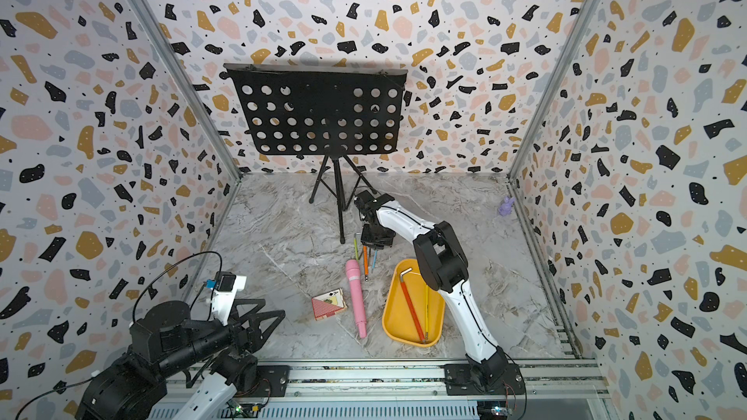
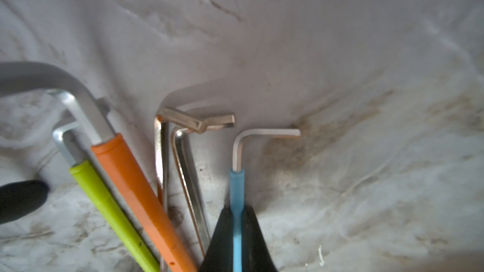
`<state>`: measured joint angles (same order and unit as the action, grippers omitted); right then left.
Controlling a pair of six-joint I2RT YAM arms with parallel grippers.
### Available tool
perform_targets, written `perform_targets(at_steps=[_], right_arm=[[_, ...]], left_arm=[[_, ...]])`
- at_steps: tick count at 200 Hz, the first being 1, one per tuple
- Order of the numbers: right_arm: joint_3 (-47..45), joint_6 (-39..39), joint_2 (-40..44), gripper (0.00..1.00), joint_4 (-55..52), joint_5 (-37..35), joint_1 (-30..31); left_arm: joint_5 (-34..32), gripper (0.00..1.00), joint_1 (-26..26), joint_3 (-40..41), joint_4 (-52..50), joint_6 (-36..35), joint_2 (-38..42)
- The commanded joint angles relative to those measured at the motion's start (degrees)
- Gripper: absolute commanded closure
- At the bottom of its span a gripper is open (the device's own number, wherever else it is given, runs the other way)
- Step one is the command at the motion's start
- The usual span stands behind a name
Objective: Put the hex key on the desktop into the storage box
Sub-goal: Pick up the Allen key from the center of the board, then place the Allen key in the storage box.
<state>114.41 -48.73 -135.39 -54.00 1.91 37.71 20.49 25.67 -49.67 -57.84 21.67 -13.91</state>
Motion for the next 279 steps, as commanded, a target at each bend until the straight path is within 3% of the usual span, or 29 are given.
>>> perform_targets(at_steps=[1,151,279], right_arm=[[-3.0,-1.1,0.7,1.00,-2.5,-1.0,-0.4],[-11.6,0.3,22.4,1.00,-2.7,-3.2,-0.5],[-47.3,4.2,55.7,1.00,-1.8,1.2,-0.4]], left_arm=[[0.1,0.12,-0.2,-1.0,1.2,-0.1,-0.5],[0.3,0.12,-0.2,-1.0,1.2,-0.2,-0.4],[1.1,0.12,-0.3,-1.0,1.2,-0.6,-0.3]])
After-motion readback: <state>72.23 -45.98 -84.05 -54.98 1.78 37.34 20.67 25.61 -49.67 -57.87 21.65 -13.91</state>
